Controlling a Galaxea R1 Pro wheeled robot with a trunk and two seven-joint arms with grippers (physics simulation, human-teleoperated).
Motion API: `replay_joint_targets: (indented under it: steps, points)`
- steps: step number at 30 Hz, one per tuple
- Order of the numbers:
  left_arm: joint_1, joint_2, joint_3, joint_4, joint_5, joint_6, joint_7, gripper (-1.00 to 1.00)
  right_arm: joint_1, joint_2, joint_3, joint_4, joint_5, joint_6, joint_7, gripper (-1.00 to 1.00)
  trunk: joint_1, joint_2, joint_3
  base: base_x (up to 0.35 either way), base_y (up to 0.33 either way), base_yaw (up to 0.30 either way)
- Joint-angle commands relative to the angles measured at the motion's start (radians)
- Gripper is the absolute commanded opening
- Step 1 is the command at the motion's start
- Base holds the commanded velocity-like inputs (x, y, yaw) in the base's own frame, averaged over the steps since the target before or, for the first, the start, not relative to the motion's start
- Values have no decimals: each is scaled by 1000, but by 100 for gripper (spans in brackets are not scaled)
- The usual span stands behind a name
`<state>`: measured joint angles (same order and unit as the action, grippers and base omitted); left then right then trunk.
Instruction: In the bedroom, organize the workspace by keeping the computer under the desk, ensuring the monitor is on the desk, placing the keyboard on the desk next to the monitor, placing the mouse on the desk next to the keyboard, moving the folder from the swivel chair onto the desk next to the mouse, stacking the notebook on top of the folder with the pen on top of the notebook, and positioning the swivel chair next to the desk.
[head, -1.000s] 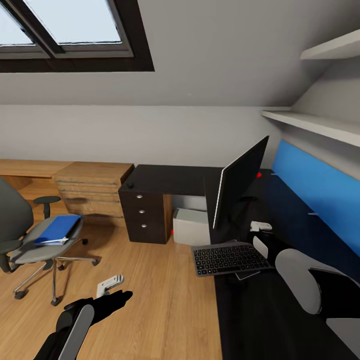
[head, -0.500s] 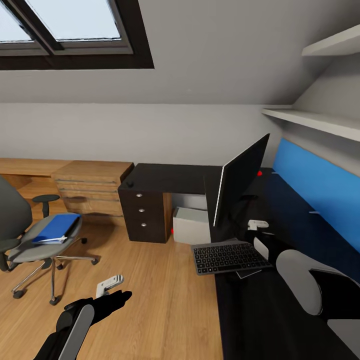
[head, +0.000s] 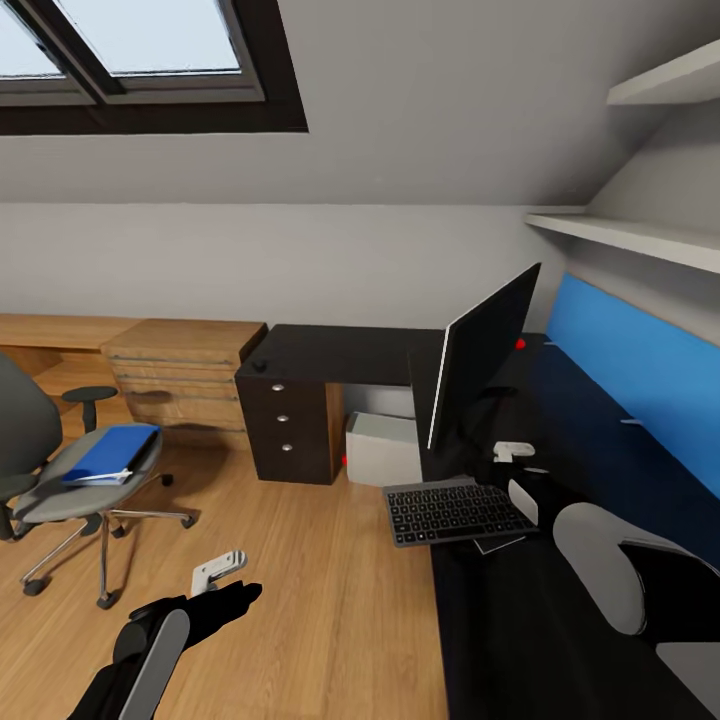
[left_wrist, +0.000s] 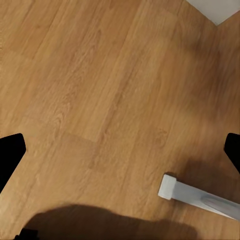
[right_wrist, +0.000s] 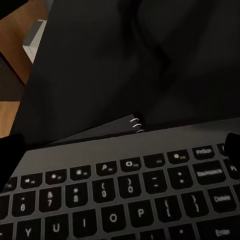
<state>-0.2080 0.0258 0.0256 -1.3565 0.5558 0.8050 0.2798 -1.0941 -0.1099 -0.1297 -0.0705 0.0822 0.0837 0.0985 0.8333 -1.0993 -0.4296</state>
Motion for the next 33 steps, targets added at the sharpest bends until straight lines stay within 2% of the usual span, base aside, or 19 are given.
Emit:
replay_joint_targets:
  steps: [1,24,33]
  points:
    - [-1,0,0,-1,9,3,8,100,0,0,-8,-2,9,6,5,100,0,-1,-1,0,0,0]
    - [-1,0,-2,1,1,3,9,100,1,1,-8,-2,26,6,6,100,0,-1,-1,0,0,0]
    - [-1,0,-1,1,1,2,10,100,1,1,-8,-1,27,8,4,100,35,-64,-29,0,0,0]
